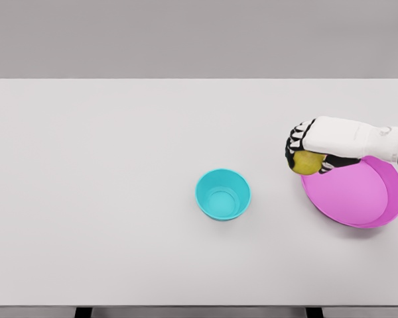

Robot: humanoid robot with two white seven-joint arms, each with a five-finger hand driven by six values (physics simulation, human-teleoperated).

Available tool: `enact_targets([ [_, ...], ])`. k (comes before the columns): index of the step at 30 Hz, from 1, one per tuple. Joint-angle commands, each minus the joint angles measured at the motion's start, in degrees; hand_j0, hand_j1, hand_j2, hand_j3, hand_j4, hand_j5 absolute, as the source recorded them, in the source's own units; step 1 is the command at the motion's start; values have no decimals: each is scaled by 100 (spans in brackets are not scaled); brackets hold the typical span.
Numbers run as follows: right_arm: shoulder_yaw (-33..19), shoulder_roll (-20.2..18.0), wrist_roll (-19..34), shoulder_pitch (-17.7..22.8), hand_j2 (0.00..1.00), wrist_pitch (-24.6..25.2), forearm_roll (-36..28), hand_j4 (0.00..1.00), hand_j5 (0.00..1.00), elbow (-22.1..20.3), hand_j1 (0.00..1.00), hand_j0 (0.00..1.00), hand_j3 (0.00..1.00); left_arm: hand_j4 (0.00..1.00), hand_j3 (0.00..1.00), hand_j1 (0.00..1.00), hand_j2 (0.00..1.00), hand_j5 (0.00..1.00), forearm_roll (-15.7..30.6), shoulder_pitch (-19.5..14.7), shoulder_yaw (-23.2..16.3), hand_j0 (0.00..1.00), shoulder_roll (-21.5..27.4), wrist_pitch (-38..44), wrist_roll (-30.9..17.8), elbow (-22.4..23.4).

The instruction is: Put the apple from the pink plate into the blue bowl with your right arm

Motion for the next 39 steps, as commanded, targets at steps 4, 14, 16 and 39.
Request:
enact_targets([
  [4, 113, 308, -5, -26, 42, 12, -17, 42, 42, -100, 42, 42, 42, 100, 100, 100, 100, 100, -1, 0, 2, 100, 0, 0, 0, 0],
  [14, 561, 721, -5, -299, 42, 20, -8, 42, 42, -231, 42, 42, 42, 100, 100, 100, 100, 100, -1, 0, 2, 100, 0, 0, 0, 0],
  [16, 745, 861, -5, -422, 42, 20, -8, 42, 42, -231, 42, 42, 42, 100, 100, 100, 100, 100, -1, 0, 2, 100, 0, 0, 0, 0],
  [39, 1475, 1327, -5, -791, 100, 91, 53, 100, 100, -170, 100, 100, 100, 100, 100, 100, 100, 100, -1, 0, 2, 100, 0, 0, 0, 0],
])
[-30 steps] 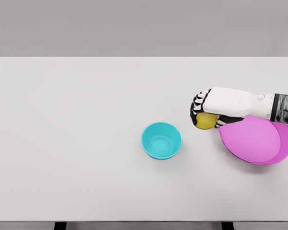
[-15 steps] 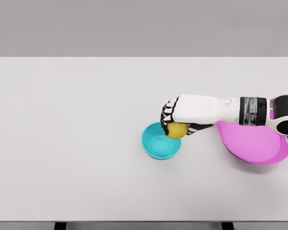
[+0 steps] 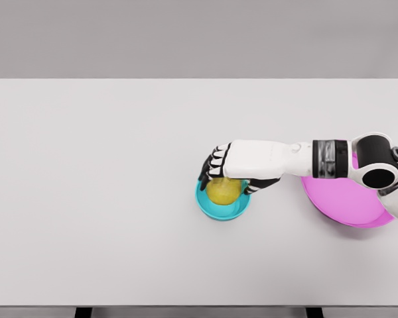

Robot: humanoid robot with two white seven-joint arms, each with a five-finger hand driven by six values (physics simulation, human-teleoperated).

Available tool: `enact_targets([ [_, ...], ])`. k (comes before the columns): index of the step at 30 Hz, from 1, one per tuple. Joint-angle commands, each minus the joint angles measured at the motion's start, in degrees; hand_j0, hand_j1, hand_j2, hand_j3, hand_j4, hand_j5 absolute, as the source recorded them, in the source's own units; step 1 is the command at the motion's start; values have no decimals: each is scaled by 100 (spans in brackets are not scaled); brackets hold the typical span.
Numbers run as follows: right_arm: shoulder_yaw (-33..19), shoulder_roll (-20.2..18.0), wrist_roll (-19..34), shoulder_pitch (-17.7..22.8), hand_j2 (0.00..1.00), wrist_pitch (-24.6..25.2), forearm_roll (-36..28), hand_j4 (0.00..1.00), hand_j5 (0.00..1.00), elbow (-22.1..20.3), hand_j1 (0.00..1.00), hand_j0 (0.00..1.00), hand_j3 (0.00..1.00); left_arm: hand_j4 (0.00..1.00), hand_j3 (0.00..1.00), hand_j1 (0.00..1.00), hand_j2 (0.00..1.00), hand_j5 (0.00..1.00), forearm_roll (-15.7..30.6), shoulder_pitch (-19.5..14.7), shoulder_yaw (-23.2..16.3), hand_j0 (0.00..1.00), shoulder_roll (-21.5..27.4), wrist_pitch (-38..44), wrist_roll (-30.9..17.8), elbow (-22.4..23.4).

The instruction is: Put the apple from the pink plate into the blue bowl with your right arm

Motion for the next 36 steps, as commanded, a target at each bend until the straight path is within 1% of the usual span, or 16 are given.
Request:
enact_targets([
  [1, 10, -2, -3, 0, 100, 19, -30, 100, 100, 0, 100, 100, 100, 100, 100, 100, 100, 100, -1, 0, 1, 100, 0, 0, -1, 0],
  [7, -51, -45, -3, -17, 100, 1, -56, 100, 100, -44, 100, 100, 100, 100, 100, 100, 100, 100, -1, 0, 1, 100, 0, 0, -1, 0],
  [9, -464, -221, -3, -141, 100, -69, -118, 100, 100, -263, 100, 100, 100, 100, 100, 100, 100, 100, -1, 0, 1, 100, 0, 0, -1, 0],
  [10, -894, -467, -3, -70, 100, -104, -135, 100, 100, -316, 100, 100, 100, 100, 100, 100, 100, 100, -1, 0, 1, 100, 0, 0, -1, 0],
  [11, -1105, -572, -3, -44, 100, -157, -153, 100, 100, -316, 100, 100, 100, 100, 100, 100, 100, 100, -1, 0, 1, 100, 0, 0, -1, 0],
  [12, -1492, -827, -3, 44, 100, -159, -197, 100, 100, -316, 100, 100, 100, 100, 100, 100, 100, 100, -1, 0, -8, 100, 0, 0, -1, 0],
  [13, -1747, -1038, -3, 211, 100, -159, -206, 100, 100, -316, 100, 100, 100, 100, 100, 100, 100, 100, -1, 0, 1, 100, 0, 0, -1, 0],
  [14, -2011, -1135, -3, 360, 100, -159, -215, 100, 100, -299, 100, 100, 100, 100, 100, 100, 100, 100, -1, 0, 1, 100, 0, 0, -1, 0],
  [16, -2257, -1276, -3, 571, 100, -159, -223, 100, 100, -264, 100, 100, 100, 100, 100, 100, 100, 100, -1, 0, -8, 100, 0, 0, -1, 0],
  [18, -2433, -1136, -3, 729, 100, -139, -232, 100, 100, -211, 100, 100, 100, 100, 100, 100, 100, 100, -1, 0, 1, 100, 0, 0, -1, 0],
  [19, -2722, -767, -3, 1045, 100, -139, -232, 100, 100, -167, 100, 100, 100, 100, 100, 100, 100, 100, -1, 0, 1, 100, 0, 0, -1, 0],
  [20, -3091, -600, -3, 1317, 100, -157, -223, 100, 100, -167, 100, 100, 100, 100, 100, 100, 100, 100, -1, 0, 1, 100, 0, 0, -1, 0],
  [21, -3742, -564, -3, 1783, 100, -157, -232, 100, 100, -176, 100, 100, 100, 100, 100, 100, 100, 100, -1, 0, 1, 100, 0, 0, -1, 0],
  [22, -3962, -573, -3, 1977, 100, -157, -232, 100, 100, -202, 100, 100, 100, 100, 100, 100, 100, 100, -1, 0, 1, 100, 0, 0, -1, 0],
  [29, -4006, -564, -3, 2338, 100, -157, -232, 100, 100, -167, 100, 100, 100, 100, 100, 100, 100, 100, -1, 0, 1, 100, 0, 0, -1, 0],
  [36, -4024, -511, -3, 2373, 100, -157, -232, 100, 100, -167, 100, 100, 100, 100, 100, 100, 100, 100, -1, 0, 9, 100, 0, 0, -1, 0],
])
